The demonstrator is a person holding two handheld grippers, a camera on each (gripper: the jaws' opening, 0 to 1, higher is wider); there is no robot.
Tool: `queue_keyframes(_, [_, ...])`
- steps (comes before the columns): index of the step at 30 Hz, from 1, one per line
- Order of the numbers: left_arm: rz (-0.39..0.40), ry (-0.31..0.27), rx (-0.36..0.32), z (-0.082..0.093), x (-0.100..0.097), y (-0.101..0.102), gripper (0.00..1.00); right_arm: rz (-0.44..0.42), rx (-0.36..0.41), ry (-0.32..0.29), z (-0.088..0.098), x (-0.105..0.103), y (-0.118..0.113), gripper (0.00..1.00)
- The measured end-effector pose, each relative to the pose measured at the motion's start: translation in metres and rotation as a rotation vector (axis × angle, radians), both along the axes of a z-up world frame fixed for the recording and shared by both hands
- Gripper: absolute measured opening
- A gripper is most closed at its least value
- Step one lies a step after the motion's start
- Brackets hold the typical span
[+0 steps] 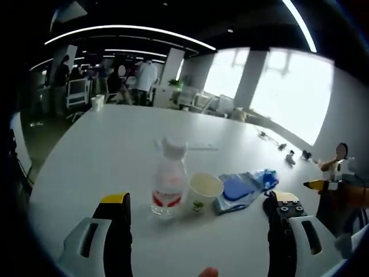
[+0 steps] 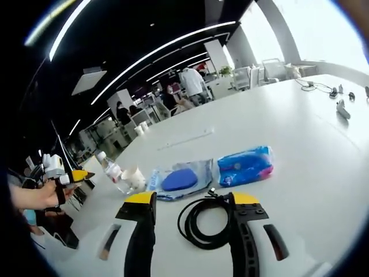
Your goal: Arrange the tabletop items into an orderly group along one side of the table until the central work area is clear of visible clutter.
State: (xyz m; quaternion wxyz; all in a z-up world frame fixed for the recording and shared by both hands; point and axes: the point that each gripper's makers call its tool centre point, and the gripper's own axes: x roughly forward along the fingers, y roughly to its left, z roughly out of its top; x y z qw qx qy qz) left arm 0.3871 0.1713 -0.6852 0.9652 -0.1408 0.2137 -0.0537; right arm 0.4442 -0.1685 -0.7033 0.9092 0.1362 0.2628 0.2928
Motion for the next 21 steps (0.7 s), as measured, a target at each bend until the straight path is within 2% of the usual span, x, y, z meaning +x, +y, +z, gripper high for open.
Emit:
queue_keyframes(8, [0.008, 0.003, -0.011, 0.002, -0.025, -0.002, 0.96, 0.011, -0.006, -0.023, 0.009, -0.005, -0.009, 0.49])
queue_keyframes(21, [-0.017, -0.001, 0.005, 0.006, -0.069, -0.011, 0.96, -0.001, -0.021, -0.042, 0.018, -0.017, -0.042, 0.54])
